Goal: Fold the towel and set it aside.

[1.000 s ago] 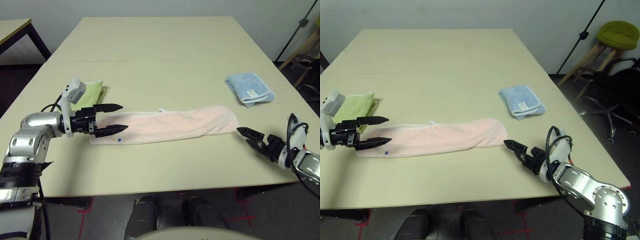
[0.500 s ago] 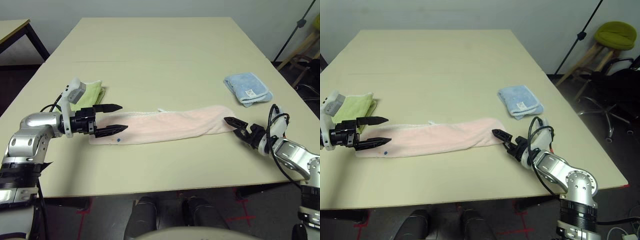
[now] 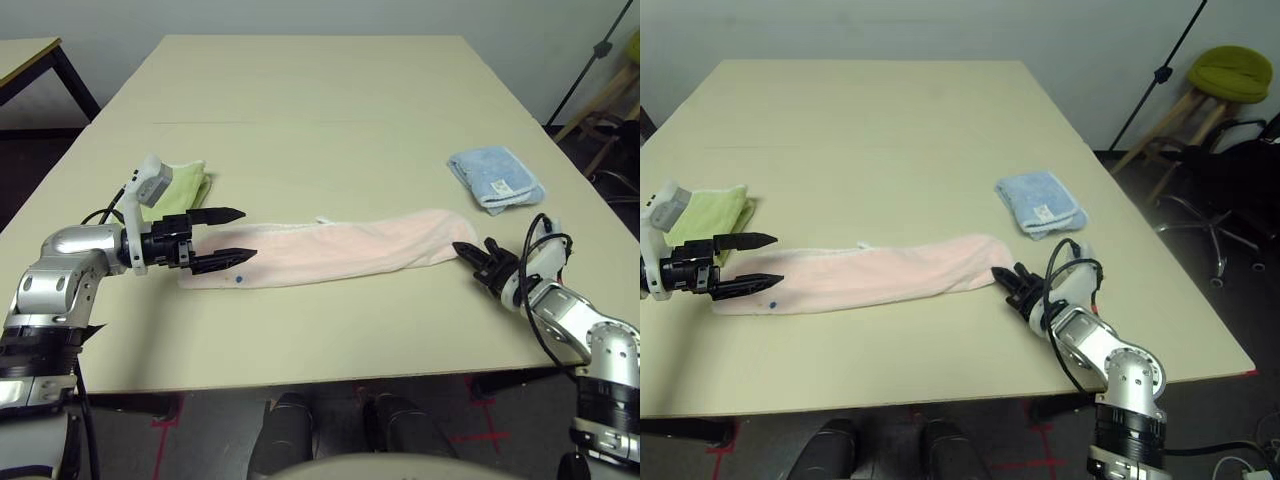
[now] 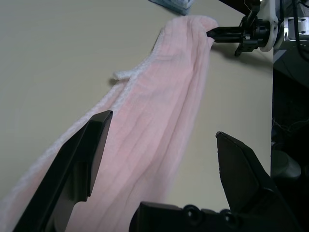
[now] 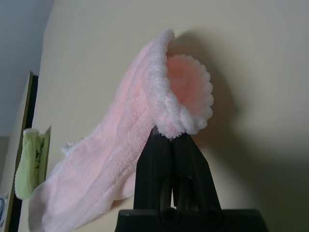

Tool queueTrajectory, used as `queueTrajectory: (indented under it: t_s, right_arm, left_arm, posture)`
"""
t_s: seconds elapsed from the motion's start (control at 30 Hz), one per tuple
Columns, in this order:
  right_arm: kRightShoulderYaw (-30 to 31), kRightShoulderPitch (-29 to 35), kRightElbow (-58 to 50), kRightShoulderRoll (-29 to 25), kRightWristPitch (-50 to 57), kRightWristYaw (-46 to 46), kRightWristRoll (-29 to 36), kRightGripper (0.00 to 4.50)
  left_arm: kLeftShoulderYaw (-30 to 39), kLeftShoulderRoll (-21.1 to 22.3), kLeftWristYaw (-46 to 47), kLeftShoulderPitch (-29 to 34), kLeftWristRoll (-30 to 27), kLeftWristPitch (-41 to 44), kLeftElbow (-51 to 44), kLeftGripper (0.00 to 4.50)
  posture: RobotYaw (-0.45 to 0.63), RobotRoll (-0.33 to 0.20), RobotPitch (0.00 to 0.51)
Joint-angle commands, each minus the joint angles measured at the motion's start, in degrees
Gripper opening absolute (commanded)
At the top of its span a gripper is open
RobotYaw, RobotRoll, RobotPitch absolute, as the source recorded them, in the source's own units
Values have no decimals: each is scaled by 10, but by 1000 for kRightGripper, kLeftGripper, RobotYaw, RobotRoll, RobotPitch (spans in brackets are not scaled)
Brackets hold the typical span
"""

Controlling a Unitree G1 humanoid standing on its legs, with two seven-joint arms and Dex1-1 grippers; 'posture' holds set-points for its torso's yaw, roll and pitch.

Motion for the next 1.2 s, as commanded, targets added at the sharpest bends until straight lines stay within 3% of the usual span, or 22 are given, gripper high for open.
queueTrajectory:
  t_s: [0.03,0.3,0.4,0.5,0.63,0.7,0.9,1.2]
  right_arm:
    - [-27,38,-26,-9,-25,13,-31,31]
    - [-116,102,-65,-107,-28,85,-26,31]
    - [-117,108,-68,-156,-24,142,-49,31]
    - [-61,111,-96,-226,-28,233,-113,31]
    - [64,83,-149,-319,-36,347,-204,31]
    - [117,63,-160,-340,-37,381,-239,31]
    - [259,-26,-182,-313,25,397,-288,31]
    - [332,-72,-161,-256,56,391,-360,31]
  left_arm:
    - [-4,-2,-1,-7,3,4,1,4500]
    - [-13,-4,-9,-20,9,1,18,4500]
    - [-19,-10,-10,-29,12,0,24,4500]
    - [-24,-15,-11,-36,15,-2,29,4500]
    - [-25,-16,-11,-39,15,-1,30,4500]
    - [-24,-16,-10,-37,15,0,29,4500]
    - [-11,-15,4,-13,8,8,4,4500]
    - [1,-17,24,16,-1,18,-26,4500]
  posture:
    - [106,0,123]
    - [70,0,125]
    - [57,0,125]
    - [56,0,125]
    - [64,0,124]
    - [64,0,124]
    - [116,0,126]
    - [137,0,121]
